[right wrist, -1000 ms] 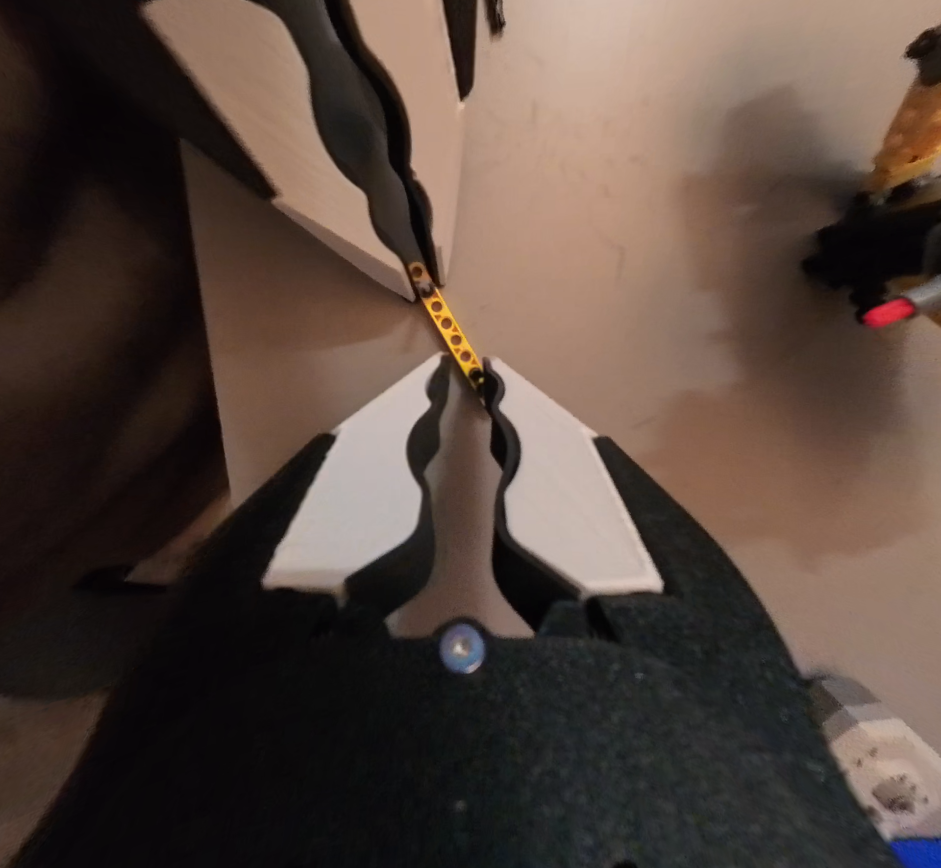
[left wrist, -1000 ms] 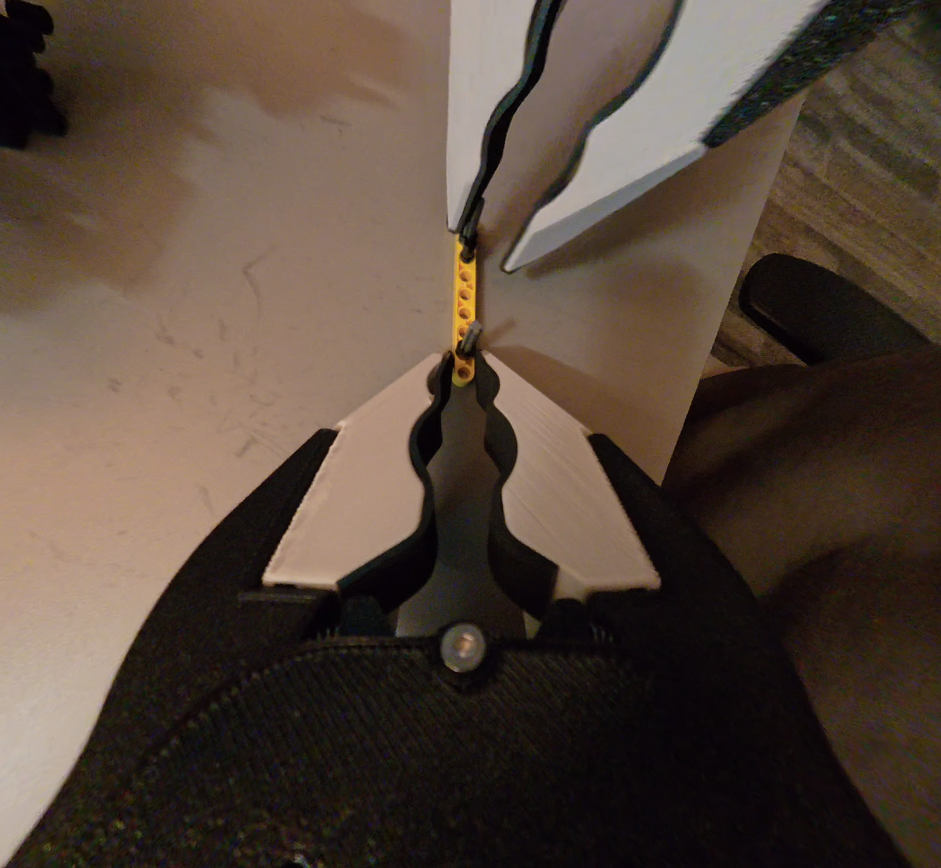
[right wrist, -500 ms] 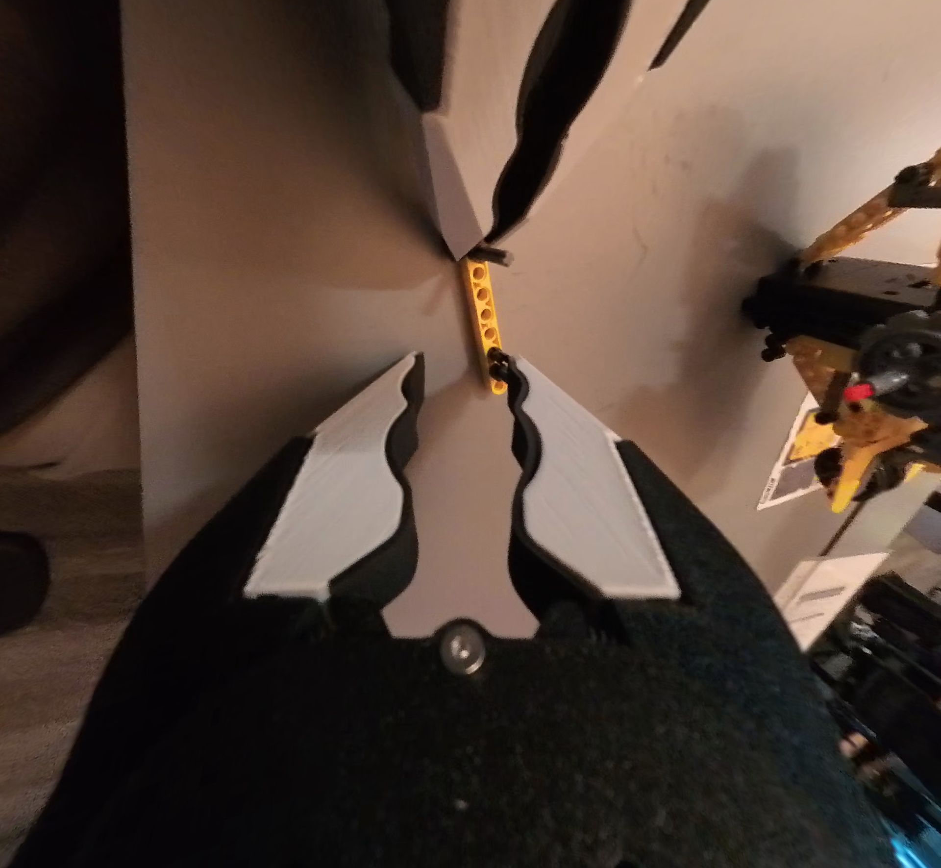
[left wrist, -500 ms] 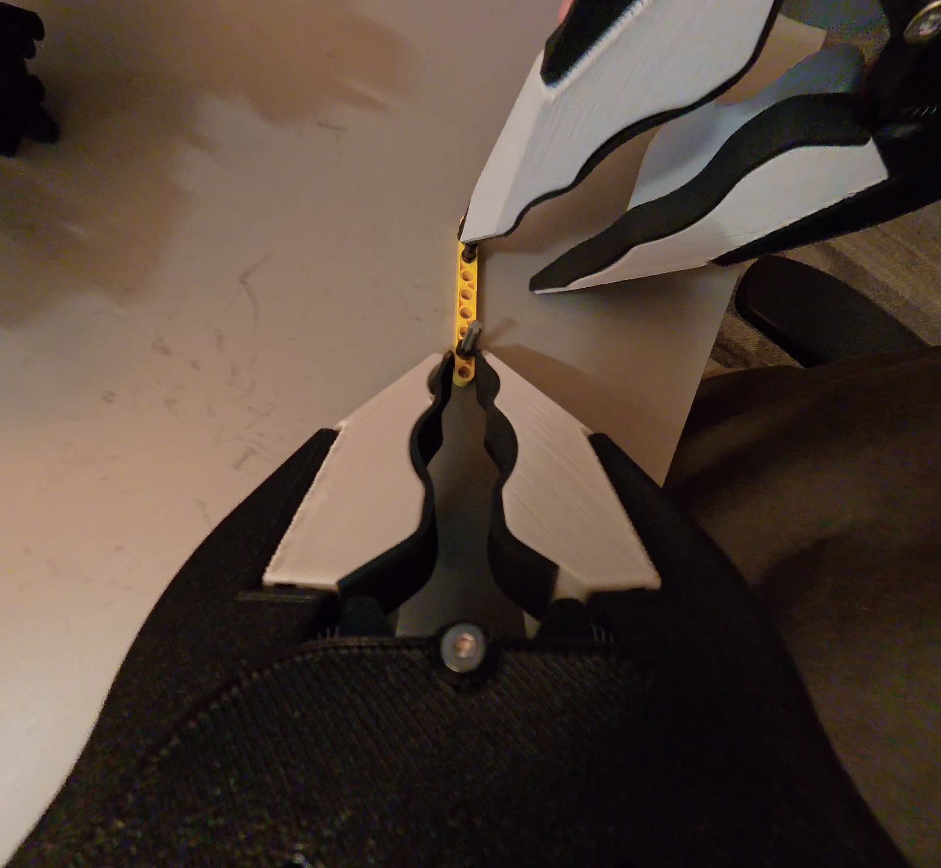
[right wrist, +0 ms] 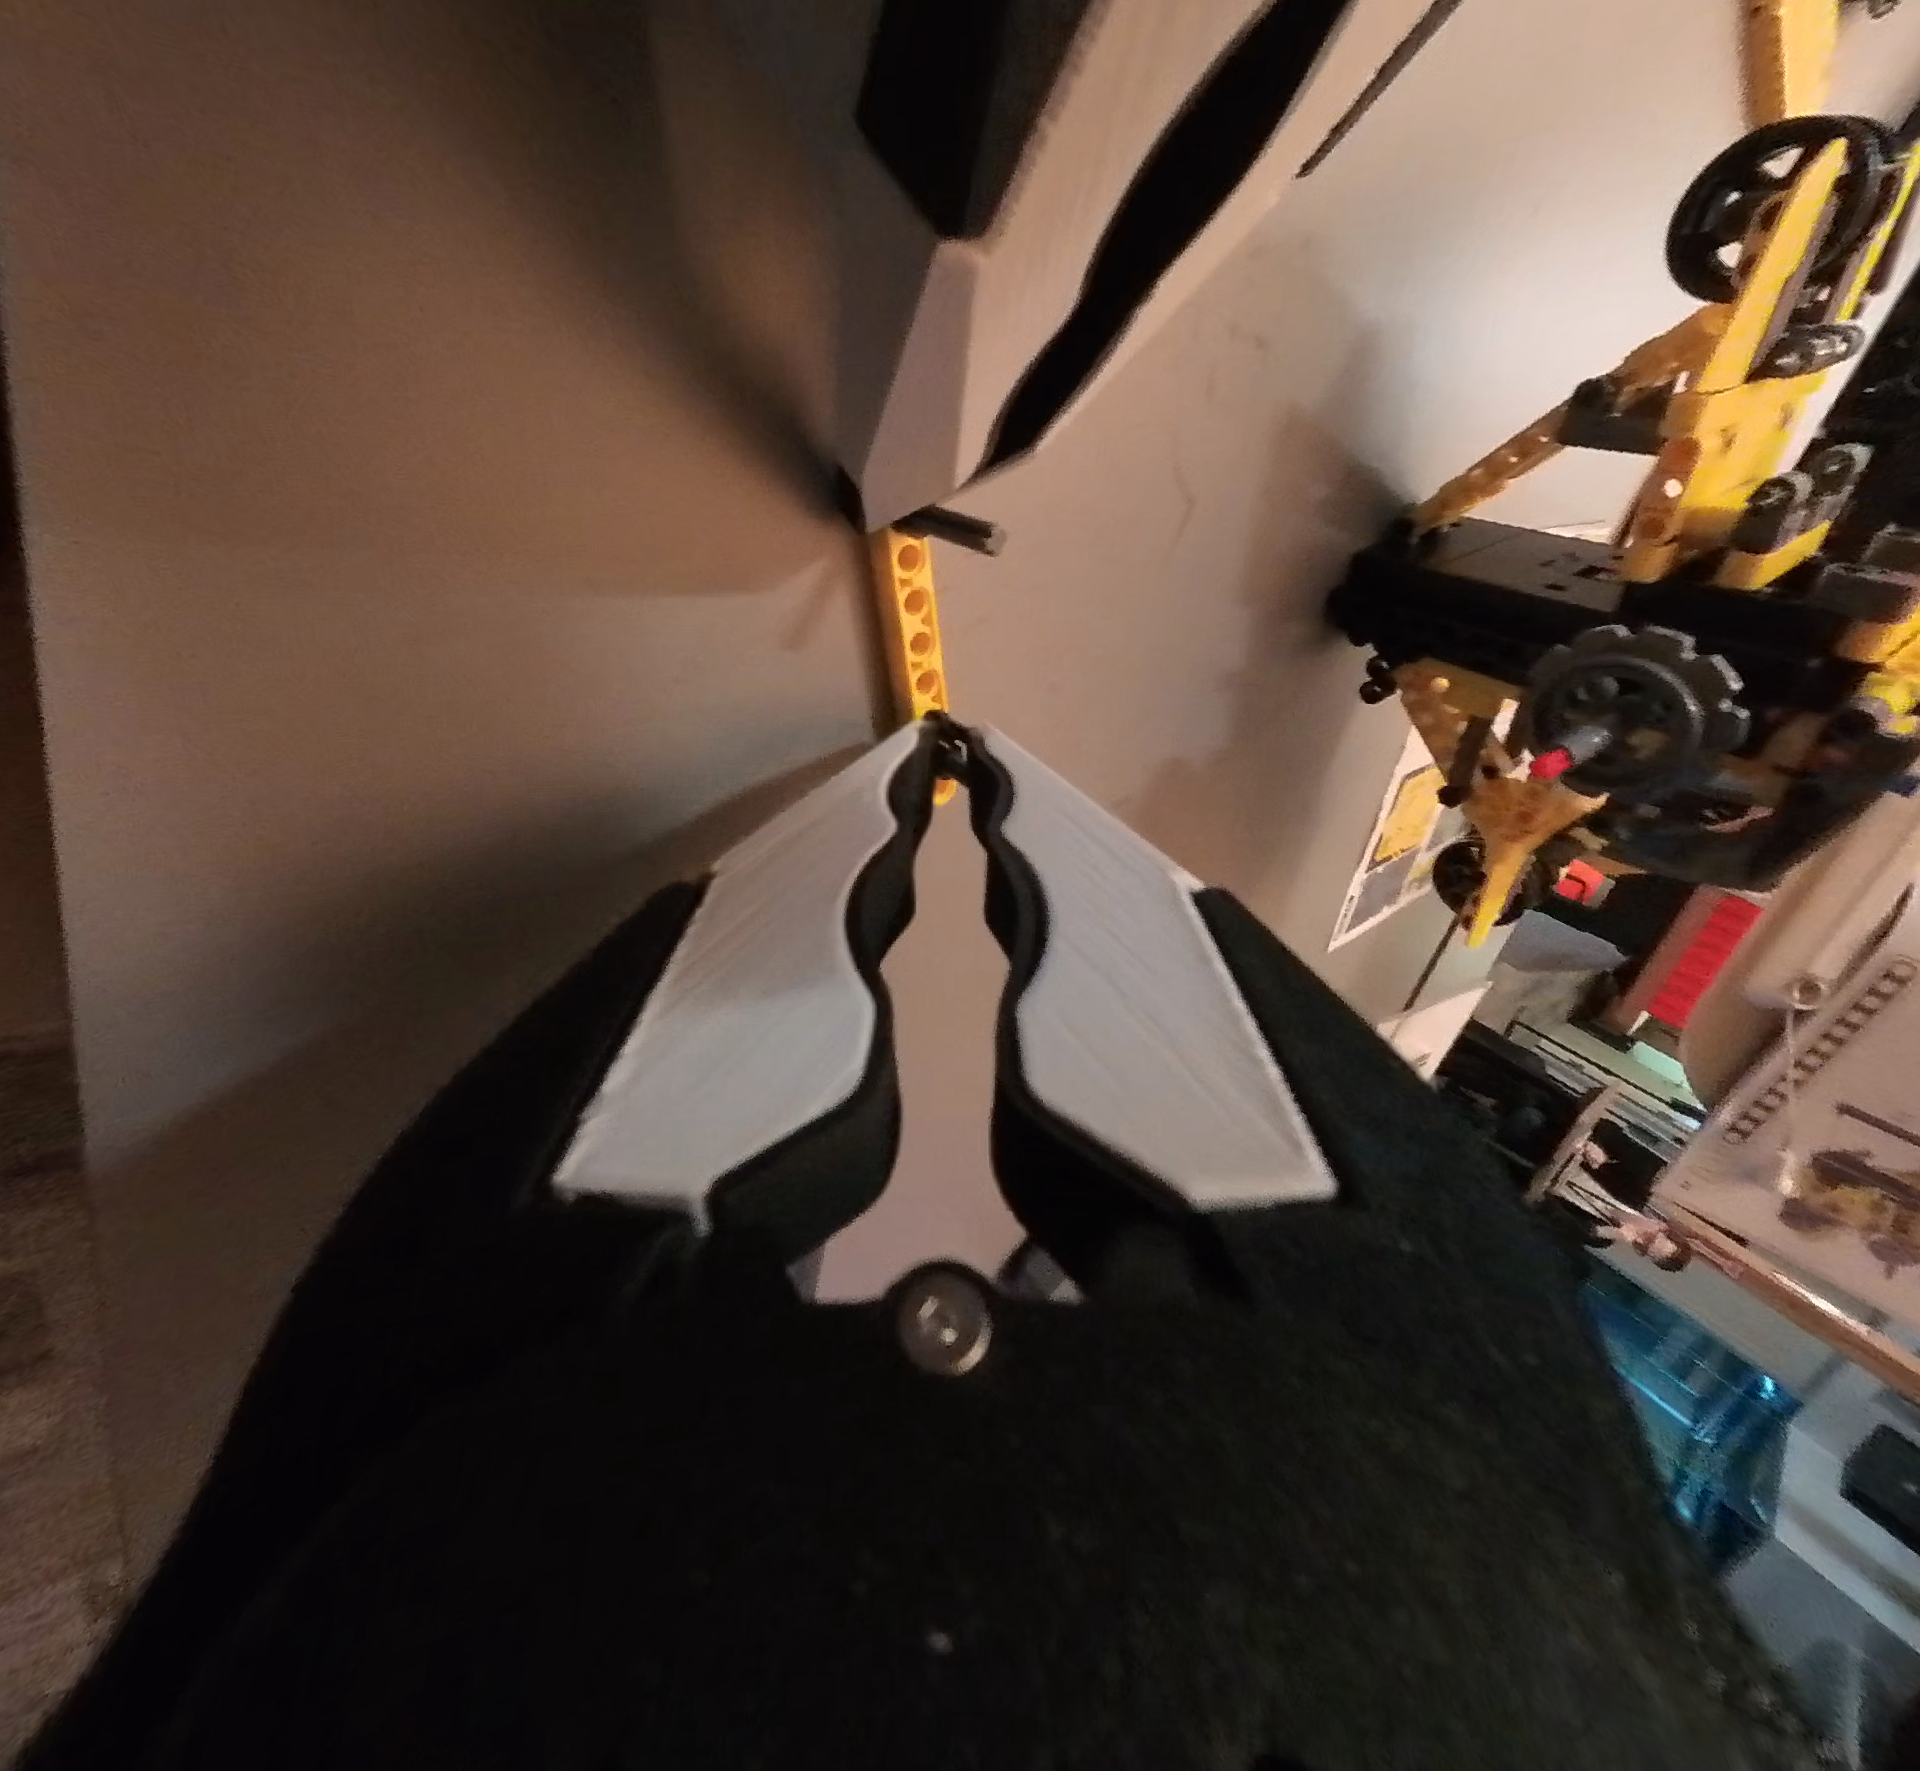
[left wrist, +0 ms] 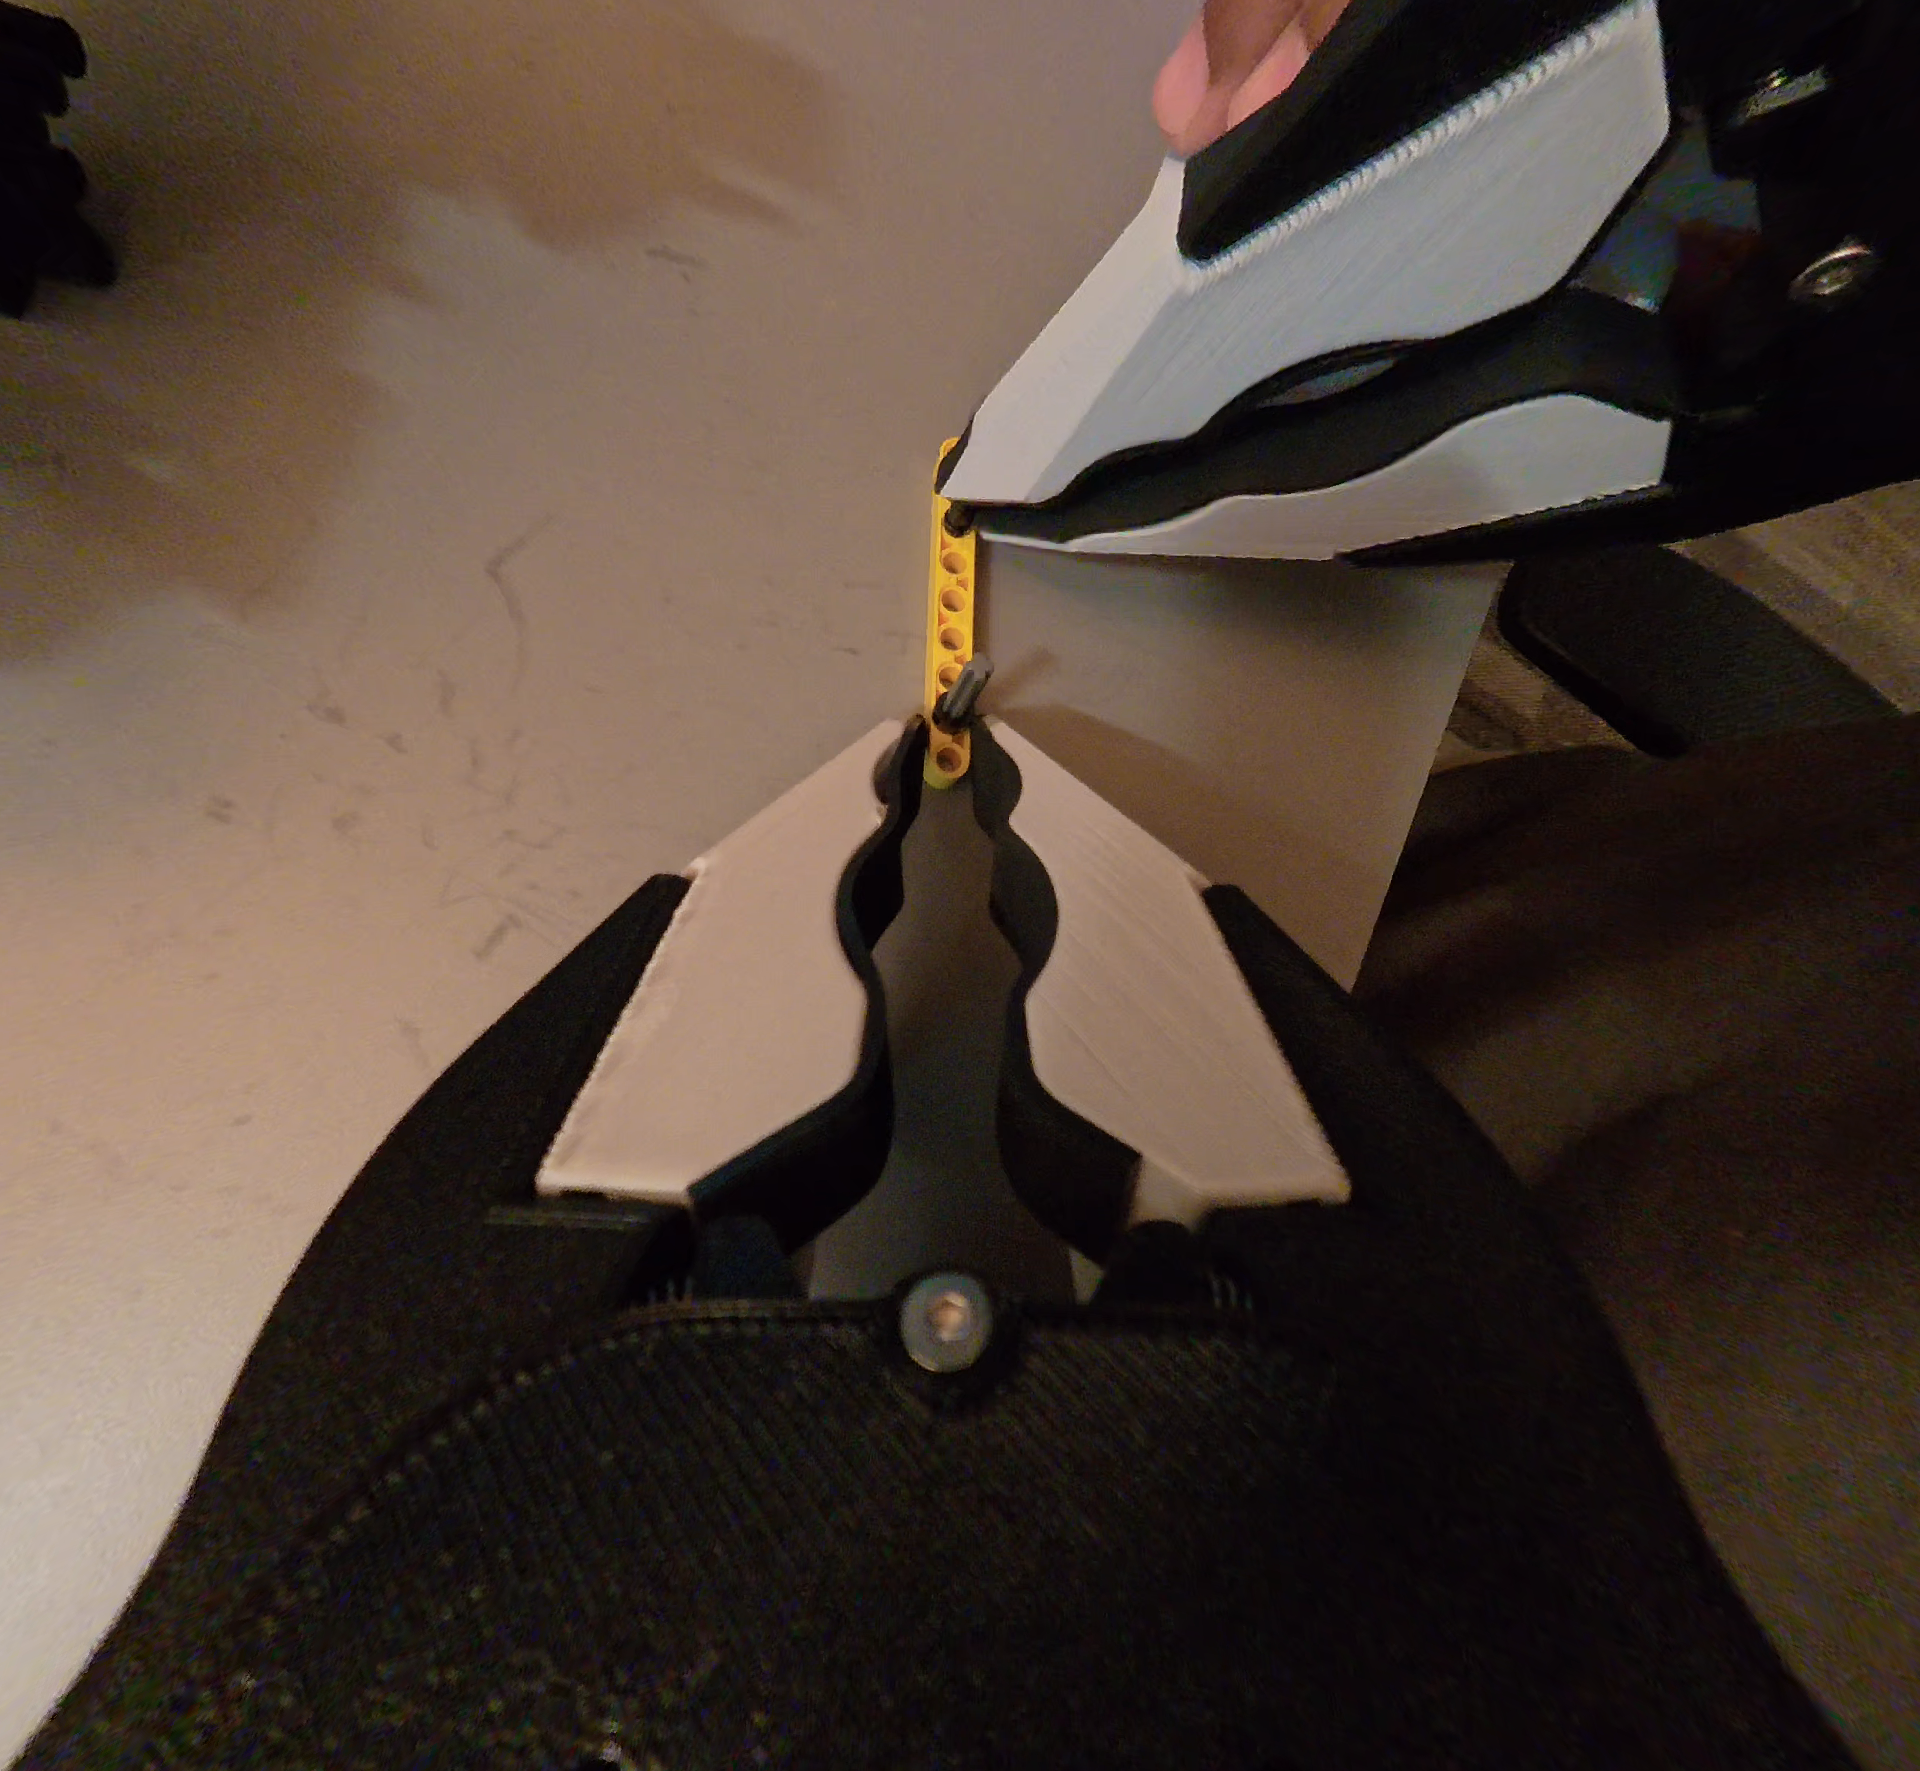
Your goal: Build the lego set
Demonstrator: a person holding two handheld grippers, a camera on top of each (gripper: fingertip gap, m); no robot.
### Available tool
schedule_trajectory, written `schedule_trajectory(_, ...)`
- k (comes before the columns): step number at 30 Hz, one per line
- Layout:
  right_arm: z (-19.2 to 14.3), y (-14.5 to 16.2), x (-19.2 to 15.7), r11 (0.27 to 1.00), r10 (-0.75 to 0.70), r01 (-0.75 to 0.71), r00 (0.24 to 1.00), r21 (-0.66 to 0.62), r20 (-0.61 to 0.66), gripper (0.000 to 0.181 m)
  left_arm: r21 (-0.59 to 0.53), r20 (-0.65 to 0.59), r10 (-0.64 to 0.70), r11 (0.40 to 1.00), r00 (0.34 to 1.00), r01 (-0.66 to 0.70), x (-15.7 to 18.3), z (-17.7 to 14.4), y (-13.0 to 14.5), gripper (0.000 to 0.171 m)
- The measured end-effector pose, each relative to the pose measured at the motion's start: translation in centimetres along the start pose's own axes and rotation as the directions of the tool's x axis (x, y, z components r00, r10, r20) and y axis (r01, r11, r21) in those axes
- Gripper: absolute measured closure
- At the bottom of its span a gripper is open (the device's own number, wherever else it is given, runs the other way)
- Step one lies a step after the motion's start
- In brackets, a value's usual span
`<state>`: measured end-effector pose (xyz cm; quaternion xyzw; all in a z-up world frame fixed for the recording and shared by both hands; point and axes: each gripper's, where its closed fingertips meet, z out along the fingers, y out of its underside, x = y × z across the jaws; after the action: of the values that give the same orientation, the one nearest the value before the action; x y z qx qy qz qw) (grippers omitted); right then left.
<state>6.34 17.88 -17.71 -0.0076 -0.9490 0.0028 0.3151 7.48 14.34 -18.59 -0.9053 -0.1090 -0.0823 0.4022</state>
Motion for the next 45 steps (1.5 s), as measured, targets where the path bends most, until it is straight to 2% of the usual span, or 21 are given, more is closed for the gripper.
schedule_trajectory(3,0.0,0.0,0.0,0.999,0.034,-0.034,0.999,0.012,-0.002,0.177,0.000,-0.002,-0.002,1.000,1.000,0.002,0.0,0.0,0.0,0.165)
schedule_trajectory(10,0.0,0.0,0.0,0.999,0.006,-0.008,0.999,-0.039,-0.053,0.177,0.000,-0.001,-0.001,1.000,1.000,0.001,0.0,0.0,0.0,0.165)
schedule_trajectory(21,0.1,0.0,0.0,0.998,0.040,-0.041,0.999,-0.049,-0.019,0.177,0.001,0.004,0.002,1.000,1.000,-0.002,0.0,0.0,0.0,0.165)
schedule_trajectory(24,0.1,0.1,-0.2,0.992,0.120,-0.119,0.993,-0.028,0.015,0.171,0.003,0.012,0.002,1.000,1.000,-0.002,-0.1,0.0,-0.1,0.165)
schedule_trajectory(28,-0.4,0.4,-0.6,0.949,0.313,-0.315,0.945,0.001,0.091,0.148,0.003,0.026,0.010,1.000,1.000,-0.010,-0.2,0.0,-0.1,0.163)
schedule_trajectory(29,-0.7,0.2,-0.6,0.928,0.366,-0.372,0.923,0.030,0.118,0.142,0.004,0.027,0.008,1.000,1.000,-0.008,-0.2,0.1,-0.2,0.163)
schedule_trajectory(35,-2.5,0.0,1.1,0.725,0.613,-0.651,0.759,0.225,0.218,0.141,0.019,0.035,-0.013,1.000,0.999,0.013,-0.4,0.0,-0.4,0.157)
schedule_trajectory(37,-2.9,0.5,2.1,0.612,0.693,-0.732,0.679,0.298,0.245,0.142,0.041,0.043,-0.024,0.999,0.999,0.022,-0.6,-0.4,-0.5,0.155)
schedule_trajectory(40,-3.0,1.7,3.7,0.397,0.796,-0.829,0.524,0.394,0.301,0.137,0.095,0.028,-0.056,0.994,0.998,0.053,-0.9,-1.5,-1.1,0.152)
schedule_trajectory(43,-2.6,3.4,5.7,0.191,0.861,-0.859,0.379,0.476,0.339,0.135,0.133,-0.012,-0.104,0.986,0.994,0.105,-1.3,-2.9,-1.6,0.147)
schedule_trajectory(45,-2.6,4.1,7.2,0.081,0.870,-0.847,0.318,0.526,0.377,0.132,0.146,0.004,-0.132,0.981,0.991,0.130,-2.4,-3.8,-2.0,0.145)
